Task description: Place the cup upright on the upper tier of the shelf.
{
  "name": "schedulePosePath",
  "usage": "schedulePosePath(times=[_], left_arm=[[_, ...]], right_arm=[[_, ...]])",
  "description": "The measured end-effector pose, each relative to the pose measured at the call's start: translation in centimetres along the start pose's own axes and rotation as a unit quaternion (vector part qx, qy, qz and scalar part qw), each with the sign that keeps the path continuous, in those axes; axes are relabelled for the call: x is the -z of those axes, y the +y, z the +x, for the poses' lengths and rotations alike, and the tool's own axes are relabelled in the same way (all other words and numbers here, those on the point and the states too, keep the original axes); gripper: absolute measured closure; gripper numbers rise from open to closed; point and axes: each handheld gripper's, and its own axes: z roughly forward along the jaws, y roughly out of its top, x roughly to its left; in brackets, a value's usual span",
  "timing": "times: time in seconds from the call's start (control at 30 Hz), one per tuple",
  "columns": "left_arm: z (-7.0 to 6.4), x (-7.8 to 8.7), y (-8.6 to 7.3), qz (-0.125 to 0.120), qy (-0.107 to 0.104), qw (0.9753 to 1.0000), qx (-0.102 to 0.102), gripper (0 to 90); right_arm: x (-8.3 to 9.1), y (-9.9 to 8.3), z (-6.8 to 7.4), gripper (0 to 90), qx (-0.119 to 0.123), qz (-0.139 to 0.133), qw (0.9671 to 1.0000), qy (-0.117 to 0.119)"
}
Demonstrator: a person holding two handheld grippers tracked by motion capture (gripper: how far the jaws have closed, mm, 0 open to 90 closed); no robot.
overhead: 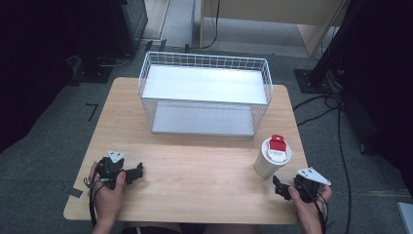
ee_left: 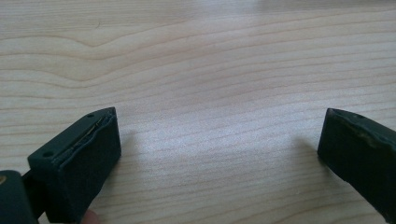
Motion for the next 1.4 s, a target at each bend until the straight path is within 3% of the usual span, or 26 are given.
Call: schedulePosePath(times=[0.27,0.57,1.0,1.23,1.4], left_arm=[[0.0,0.0,0.0,0.0,0.0,1.0,0.0,0.0],[0.0,0.0,0.0,0.0,0.0,1.0,0.0,0.0],[0.0,0.0,0.0,0.0,0.0,1.0,0.0,0.0],[0.0,0.0,0.0,0.0,0.0,1.0,0.0,0.0],[0.0,0.0,0.0,0.001,0.0,1.0,0.0,0.0]], right_arm=[[0.3,0.4,1.0,0.1,0.01,-0.015,0.9993,0.033],[0.7,1.2,2.0,0.8,-0.003,-0.051,0.9965,0.065],[-0.1,2.1,3.3,6.6,-0.016,-0.08,0.9941,0.072],[-0.5,2.4,3.8,7.3,-0.022,-0.104,0.9923,0.063],[-0.6,2.5,3.8,9.7,-0.032,-0.125,0.9894,0.067]])
